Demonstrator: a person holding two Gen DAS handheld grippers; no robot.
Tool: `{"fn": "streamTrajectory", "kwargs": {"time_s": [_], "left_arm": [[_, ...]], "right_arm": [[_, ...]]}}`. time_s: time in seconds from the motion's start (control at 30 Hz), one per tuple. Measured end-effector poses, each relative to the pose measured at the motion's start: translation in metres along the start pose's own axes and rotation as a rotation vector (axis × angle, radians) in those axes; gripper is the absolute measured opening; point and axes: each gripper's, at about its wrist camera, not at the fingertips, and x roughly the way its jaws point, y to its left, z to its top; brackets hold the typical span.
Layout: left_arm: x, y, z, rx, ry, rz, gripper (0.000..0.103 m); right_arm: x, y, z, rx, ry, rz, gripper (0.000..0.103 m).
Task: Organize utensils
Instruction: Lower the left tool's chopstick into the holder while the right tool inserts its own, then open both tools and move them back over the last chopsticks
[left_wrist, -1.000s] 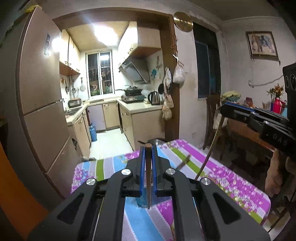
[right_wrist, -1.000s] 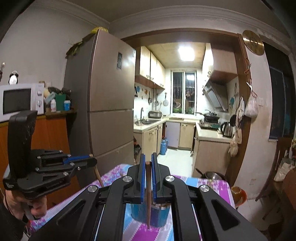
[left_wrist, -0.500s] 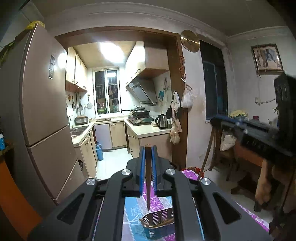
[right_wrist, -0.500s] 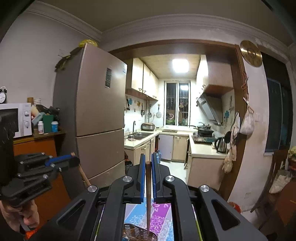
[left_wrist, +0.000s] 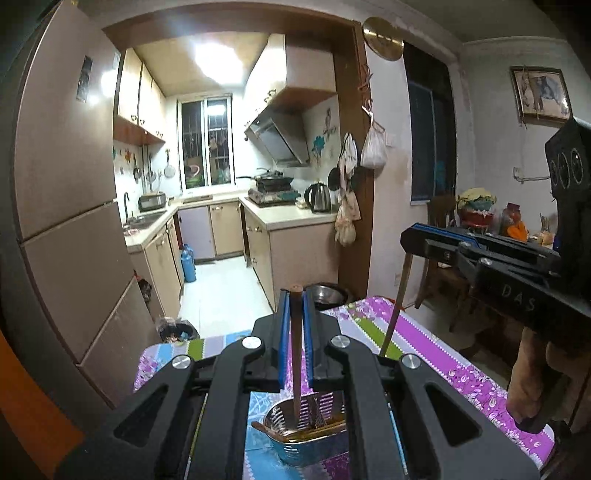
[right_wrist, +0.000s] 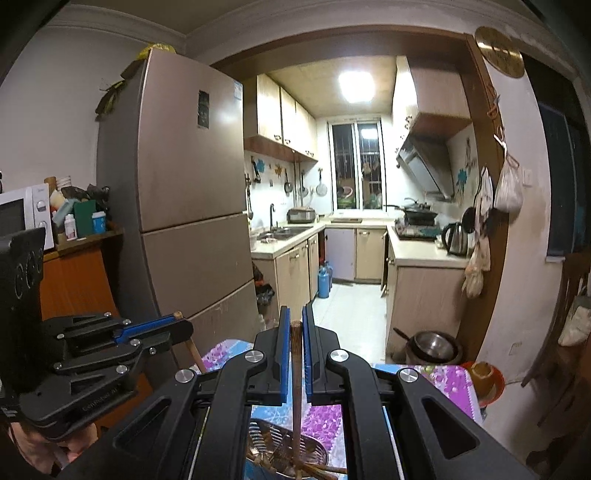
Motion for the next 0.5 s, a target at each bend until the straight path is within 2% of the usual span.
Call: {"fn": "streamTrajectory", "kwargs": {"time_s": [0.27, 0.3, 0.33, 0.37, 0.4, 0.43, 0.5], "left_arm": [[0.010, 0.007, -0.010, -0.012, 0.013, 0.016, 0.006], [0.011, 0.007, -0.008, -0.017, 0.013, 0.017, 0.008], [0.010, 0.010, -0.008, -0.023, 0.012, 0.020, 0.023], [0.010, 0.009, -0.007, -0.026, 0.008, 0.024, 0.037], [0.007, 0.010, -0.005, -0.031, -0.012, 0.036, 0.063], [0.002, 0.010, -0.004, -0.031, -0.032, 0.044, 0.070], [-0.004, 0.010, -0.001, -0.034, -0.044, 0.042, 0.070]], "right_arm": [[0.014, 0.000, -0.010, -0.002, 0.014, -0.002, 0.008], [0.016, 0.000, -0.010, -0.005, 0.014, -0.005, 0.008], [0.017, -0.001, -0.011, -0.003, 0.016, -0.006, 0.010], [0.017, -0.002, -0.010, 0.000, 0.017, -0.005, 0.021], [0.014, -0.004, -0.010, 0.004, 0.006, -0.009, 0.029], [0.010, -0.005, -0.008, 0.009, -0.008, -0.010, 0.036], [0.002, -0.004, -0.004, 0.006, -0.023, -0.014, 0.036]]}}
